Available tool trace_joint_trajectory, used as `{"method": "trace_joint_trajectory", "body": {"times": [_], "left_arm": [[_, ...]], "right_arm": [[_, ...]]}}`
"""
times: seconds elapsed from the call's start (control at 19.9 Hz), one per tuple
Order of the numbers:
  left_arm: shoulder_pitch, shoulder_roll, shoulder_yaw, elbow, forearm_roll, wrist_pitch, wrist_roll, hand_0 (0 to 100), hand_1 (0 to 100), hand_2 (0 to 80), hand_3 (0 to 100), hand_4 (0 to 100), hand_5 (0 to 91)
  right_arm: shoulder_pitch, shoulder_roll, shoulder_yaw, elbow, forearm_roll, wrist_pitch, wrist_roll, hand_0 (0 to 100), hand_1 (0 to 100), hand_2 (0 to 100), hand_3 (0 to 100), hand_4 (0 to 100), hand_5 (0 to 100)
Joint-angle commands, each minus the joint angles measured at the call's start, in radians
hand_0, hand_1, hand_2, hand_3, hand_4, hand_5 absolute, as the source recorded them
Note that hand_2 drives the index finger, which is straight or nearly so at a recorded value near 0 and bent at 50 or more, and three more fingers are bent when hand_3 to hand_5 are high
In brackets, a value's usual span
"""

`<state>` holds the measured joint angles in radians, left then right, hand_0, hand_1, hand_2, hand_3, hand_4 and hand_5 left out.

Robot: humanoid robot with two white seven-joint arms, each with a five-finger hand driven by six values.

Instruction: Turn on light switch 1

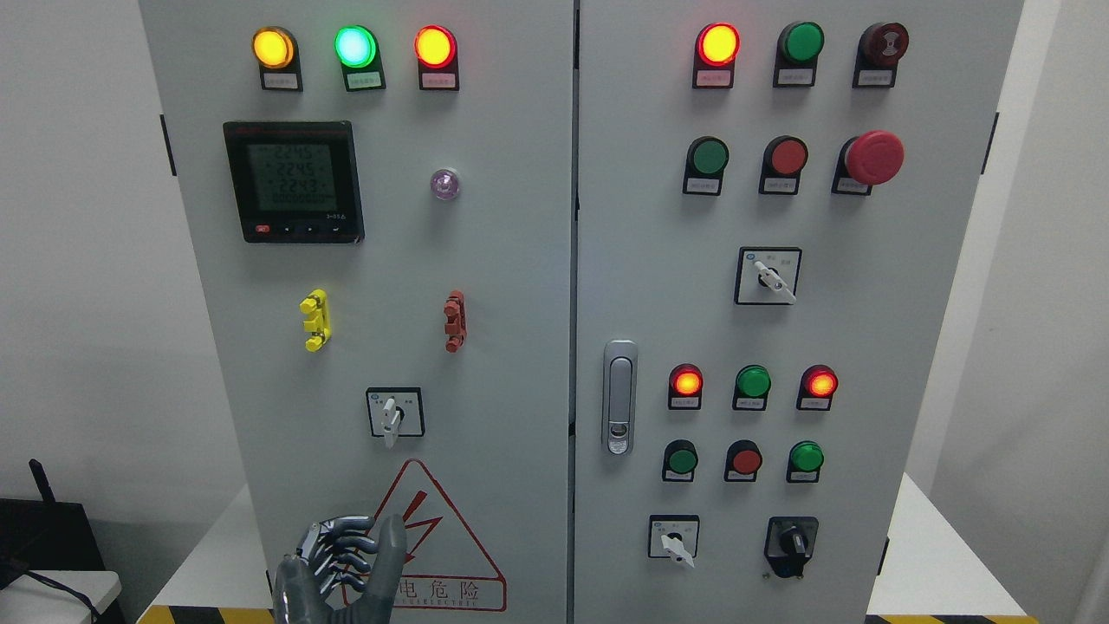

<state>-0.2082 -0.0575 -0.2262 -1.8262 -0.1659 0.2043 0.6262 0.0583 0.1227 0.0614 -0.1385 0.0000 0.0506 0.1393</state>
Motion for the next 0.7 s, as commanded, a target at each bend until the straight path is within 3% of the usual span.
{"method": "trace_joint_trajectory", "body": {"times": [0.0,0.25,0.65], "left_arm": [[-0.049,-0.038,-0.039,0.004,-0.011,0.052,0.03,0,44,50.1,72,79,76.8],[-0.098,-0.045,-0.039,0.004,-0.03,0.105,0.073,2,47,50.2,73,80,77.8],[-0.122,-0.051,-0.038,0.004,-0.04,0.155,0.095,9,47,51.1,73,81,78.9]], "right_arm": [[0.0,0.0,0.0,-0.001,-0.017,0.0,-0.003,12,39,0,0,0,0],[0.0,0.0,0.0,0.0,-0.018,0.0,-0.001,12,39,0,0,0,0],[0.0,0.0,0.0,0.0,-0.017,0.0,-0.001,12,39,0,0,0,0]]}}
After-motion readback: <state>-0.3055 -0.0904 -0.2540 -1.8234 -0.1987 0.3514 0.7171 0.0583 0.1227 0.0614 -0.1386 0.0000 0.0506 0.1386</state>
